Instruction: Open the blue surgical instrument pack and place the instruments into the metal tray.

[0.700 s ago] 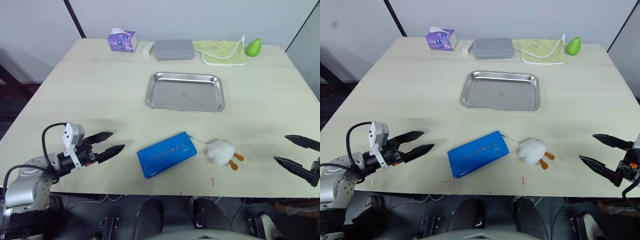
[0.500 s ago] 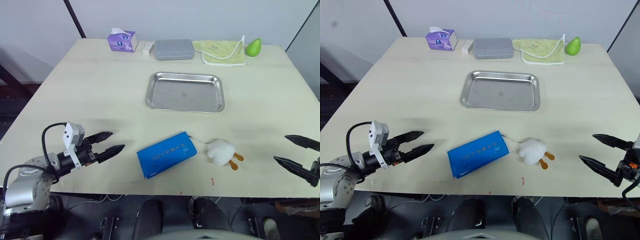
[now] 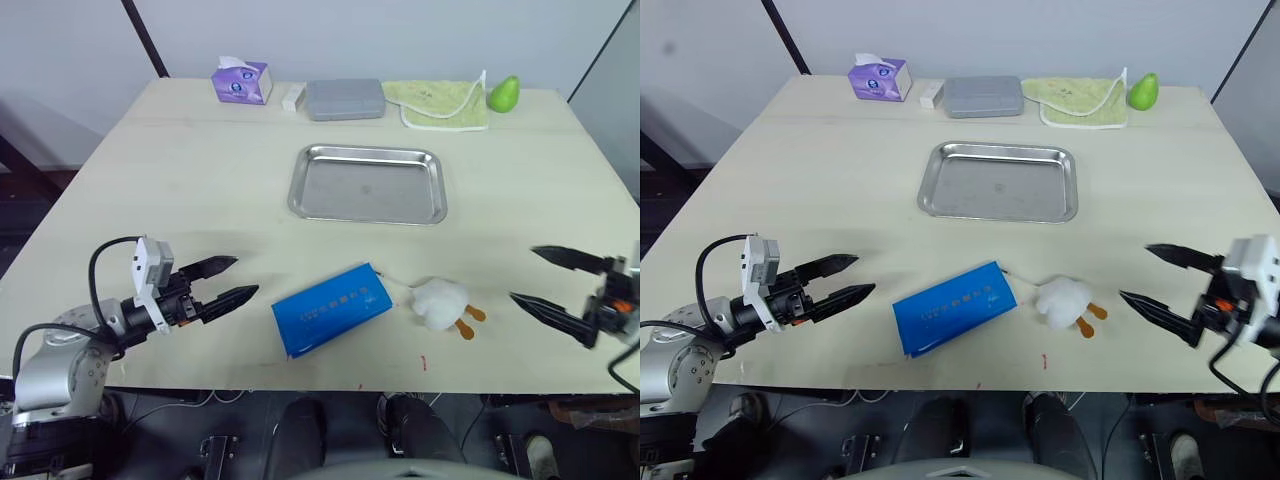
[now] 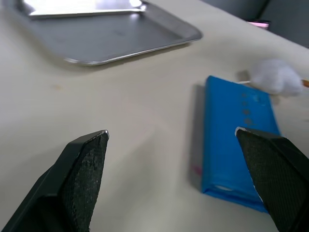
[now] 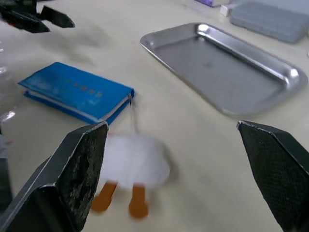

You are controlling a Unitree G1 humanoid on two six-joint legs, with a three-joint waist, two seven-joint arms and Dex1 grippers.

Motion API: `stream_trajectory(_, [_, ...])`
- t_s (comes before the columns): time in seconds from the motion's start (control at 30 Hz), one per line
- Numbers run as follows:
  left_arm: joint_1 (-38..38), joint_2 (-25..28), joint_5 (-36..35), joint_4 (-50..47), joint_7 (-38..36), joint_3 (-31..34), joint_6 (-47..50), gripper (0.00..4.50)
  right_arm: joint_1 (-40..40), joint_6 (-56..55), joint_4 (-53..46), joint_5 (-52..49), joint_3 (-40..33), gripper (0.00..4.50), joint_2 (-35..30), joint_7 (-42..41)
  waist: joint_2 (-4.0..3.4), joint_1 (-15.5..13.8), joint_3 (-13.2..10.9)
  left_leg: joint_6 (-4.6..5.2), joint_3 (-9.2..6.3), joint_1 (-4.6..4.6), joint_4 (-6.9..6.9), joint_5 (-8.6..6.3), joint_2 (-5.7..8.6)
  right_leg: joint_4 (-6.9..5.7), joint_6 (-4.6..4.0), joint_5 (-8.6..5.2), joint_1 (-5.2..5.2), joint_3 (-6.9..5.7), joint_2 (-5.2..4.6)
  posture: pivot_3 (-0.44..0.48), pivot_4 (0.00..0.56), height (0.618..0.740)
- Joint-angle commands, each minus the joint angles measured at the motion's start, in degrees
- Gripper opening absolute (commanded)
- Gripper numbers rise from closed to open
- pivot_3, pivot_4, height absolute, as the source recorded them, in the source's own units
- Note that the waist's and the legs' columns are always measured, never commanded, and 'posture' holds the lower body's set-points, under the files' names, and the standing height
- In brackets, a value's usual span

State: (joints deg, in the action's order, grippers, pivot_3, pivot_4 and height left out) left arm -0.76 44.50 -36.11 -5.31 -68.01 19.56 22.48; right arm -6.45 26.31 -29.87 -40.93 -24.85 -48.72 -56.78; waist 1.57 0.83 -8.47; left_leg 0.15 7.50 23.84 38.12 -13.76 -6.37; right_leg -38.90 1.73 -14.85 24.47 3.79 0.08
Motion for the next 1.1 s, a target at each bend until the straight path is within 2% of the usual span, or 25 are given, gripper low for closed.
stream_trajectory(0.03, [-0.7, 1.4, 0.6, -1.5, -2.1, 0.7, -2.8, 4.47, 4.0, 2.8, -3.9, 3.2, 3.4, 4.50, -2.6, 5.2, 0.00, 0.0, 0.0, 0.00, 0.00, 0.00, 0.00, 0.00, 0.00, 0.00, 0.00, 0.00, 0.00, 0.00, 0.00, 0.000, 0.150, 0.740])
stream_trajectory(0.07, [-1.1, 1.7, 0.7, -1.5, -2.8, 0.6, -3.1, 4.47, 6.5, 4.2, -4.1, 5.9, 6.4, 4.50, -3.8, 7.3, 0.00, 0.0, 0.0, 0.00, 0.02, 0.00, 0.00, 0.00, 0.00, 0.00, 0.00, 0.00, 0.00, 0.00, -0.02, 0.000, 0.150, 0.740])
stream_trajectory(0.13, [-1.7, 2.2, 0.9, -1.6, -3.4, 0.4, -3.1, 4.47, 14.0, 8.7, -2.5, 4.7, 13.2, 4.50, -4.7, 6.5, 0.01, 0.0, 0.0, 0.00, 0.03, 0.00, 0.02, 0.00, 0.00, 0.01, 0.00, 0.00, 0.00, -0.01, -0.04, 0.000, 0.150, 0.740])
stream_trajectory(0.17, [-2.0, 2.4, 0.8, -1.6, -3.6, 0.3, -2.9, 4.24, 17.4, 10.5, -1.5, 4.7, 16.1, 4.50, -4.4, 6.7, 0.02, 0.0, 0.0, 0.00, 0.05, 0.00, 0.02, 0.00, 0.00, 0.00, -0.01, -0.01, 0.03, -0.01, -0.05, 0.000, 0.150, 0.740])
stream_trajectory(0.23, [-2.7, 2.8, 0.5, -1.8, -4.3, 0.4, -2.3, 3.70, 22.4, 12.5, -0.2, 4.9, 20.6, 3.97, -3.5, 6.2, 0.02, 0.1, 0.0, 0.00, 0.06, 0.01, 0.01, 0.00, -0.01, -0.01, -0.11, -0.06, 0.08, -0.01, -0.05, 0.000, 0.150, 0.740])
stream_trajectory(0.27, [-3.2, 3.1, 0.4, -2.0, -4.8, 0.4, -2.0, 3.29, 24.5, 13.9, 0.3, 4.6, 22.5, 3.76, -3.0, 5.9, 0.03, 0.1, 0.0, 0.00, 0.05, 0.01, 0.00, 0.00, -0.01, -0.03, -0.25, -0.14, 0.09, -0.02, -0.04, 0.000, 0.150, 0.740])
stream_trajectory(0.3, [-3.9, 3.3, 1.0, -2.1, -5.3, 0.2, -2.5, 2.76, 26.4, 14.4, 0.8, 5.4, 25.1, 3.20, -2.6, 5.2, 0.03, 0.1, 0.0, 0.00, 0.05, 0.02, -0.02, 0.00, -0.01, -0.03, -0.29, -0.16, 0.10, -0.04, -0.04, 0.000, 0.150, 0.740])
stream_trajectory(0.37, [-4.8, 3.7, 1.5, -2.2, -5.8, -0.4, -2.7, 1.98, 29.4, 14.0, 2.1, 8.6, 30.4, 2.42, -2.2, 4.0, 0.03, -0.2, 0.0, 0.00, 0.05, 0.03, -0.05, 0.00, -0.01, -0.02, -0.25, -0.19, 0.11, -0.06, -0.06, 0.000, 0.150, 0.740])
stream_trajectory(0.4, [-5.0, 3.8, 1.8, -2.2, -5.9, -0.8, -2.8, 1.78, 30.5, 13.4, 2.7, 10.5, 32.9, 2.15, -2.3, 3.2, 0.03, -0.1, 0.0, 0.00, 0.06, 0.06, -0.04, 0.00, 0.00, -0.02, -0.20, -0.23, 0.11, -0.07, -0.09, 0.000, 0.150, 0.740])
stream_trajectory(0.47, [-5.2, 3.8, 2.2, -2.1, -6.1, -1.6, -2.9, 0.97, 32.7, 12.1, 4.3, 14.2, 37.5, 1.23, -1.9, 1.9, 0.04, -0.1, 0.0, 0.00, 0.08, 0.07, 0.01, 0.00, 0.00, -0.03, -0.28, -0.27, 0.12, -0.07, -0.10, 0.000, 0.150, 0.740])
stream_trajectory(0.53, [-5.5, 3.7, 3.4, -2.2, -6.3, -3.0, -3.5, 0.47, 35.3, 10.4, 6.3, 18.9, 42.4, 0.69, -1.6, 0.4, 0.03, 0.0, 0.0, 0.01, 0.08, 0.07, 0.02, 0.00, 0.00, -0.04, -0.29, -0.28, 0.11, -0.07, -0.11, 0.000, 0.150, 0.740])
stream_trajectory(0.57, [-5.8, 3.6, 3.9, -2.2, -6.5, -3.7, -4.0, 0.01, 36.4, 9.6, 7.2, 20.7, 44.3, 0.17, -1.3, -0.1, 0.03, 0.0, 0.0, 0.01, 0.10, 0.05, 0.05, 0.00, 0.00, -0.05, -0.29, -0.28, 0.12, -0.07, -0.11, 0.000, 0.150, 0.740])
stream_trajectory(0.7, [-6.7, 2.2, 6.5, -1.4, -5.6, -7.0, -5.8, 0.00, 41.2, 9.8, 10.6, 26.4, 51.2, 0.08, 1.7, -1.5, 0.03, 0.1, 0.0, 0.01, 0.14, 0.07, 0.04, 0.00, -0.01, -0.10, -0.31, -0.28, 0.21, -0.06, -0.10, 0.000, 0.150, 0.740])
stream_trajectory(1.1, [-5.3, -1.0, 9.2, -2.2, -1.9, -12.6, -6.3, 0.00, 49.8, 5.1, 23.4, 40.3, 62.7, 0.08, 10.7, -6.8, 0.03, 0.0, 0.0, 0.00, 0.18, 0.09, 0.07, 0.00, -0.02, -0.16, -0.33, -0.30, 0.25, -0.07, -0.10, 0.000, 0.150, 0.740])
